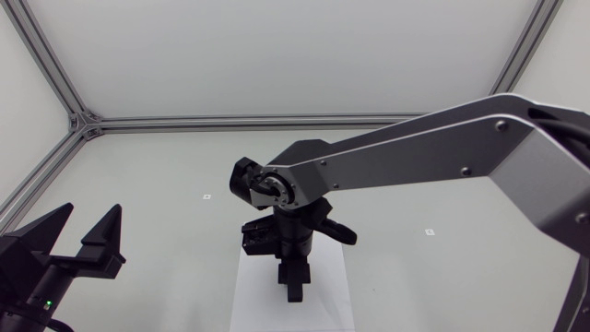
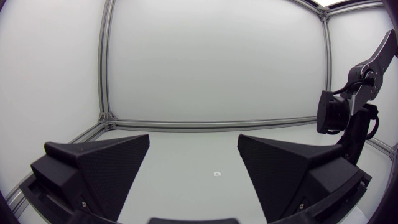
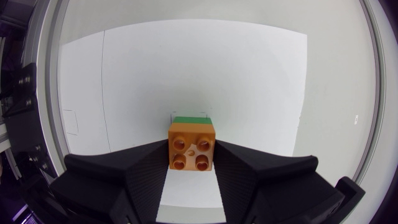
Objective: Pick up the orange 2x2 brick with the right arm and stack it on top of the green 2x2 brick in the center
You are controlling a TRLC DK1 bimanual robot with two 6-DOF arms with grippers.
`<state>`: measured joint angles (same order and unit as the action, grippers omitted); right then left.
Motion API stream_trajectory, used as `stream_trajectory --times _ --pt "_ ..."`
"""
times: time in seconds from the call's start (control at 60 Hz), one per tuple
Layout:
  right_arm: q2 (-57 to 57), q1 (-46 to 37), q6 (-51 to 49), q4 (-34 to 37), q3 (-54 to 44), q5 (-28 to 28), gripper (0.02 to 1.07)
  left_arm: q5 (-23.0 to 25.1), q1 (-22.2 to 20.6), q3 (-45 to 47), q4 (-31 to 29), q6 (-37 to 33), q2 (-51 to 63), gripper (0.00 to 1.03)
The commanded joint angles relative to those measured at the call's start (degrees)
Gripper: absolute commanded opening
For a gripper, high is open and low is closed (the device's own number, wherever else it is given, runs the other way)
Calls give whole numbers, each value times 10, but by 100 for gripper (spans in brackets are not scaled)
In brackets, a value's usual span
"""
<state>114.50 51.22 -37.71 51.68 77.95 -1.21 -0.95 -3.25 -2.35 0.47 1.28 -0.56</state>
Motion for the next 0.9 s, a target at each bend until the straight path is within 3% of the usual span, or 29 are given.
stream_trajectory --times 0.0,0.55,0.767,0.883 --pt "18 2 3 13 -18 2 56 2 -4 23 -6 -3 -1 99" --pt "17 0 9 8 -11 2 58 2 -4 23 -6 -3 -1 99" --pt "20 -2 3 7 -7 0 39 2 -4 23 -6 -3 -1 99" --pt "20 -3 -3 7 -6 0 38 2 -4 23 -6 -3 -1 99"
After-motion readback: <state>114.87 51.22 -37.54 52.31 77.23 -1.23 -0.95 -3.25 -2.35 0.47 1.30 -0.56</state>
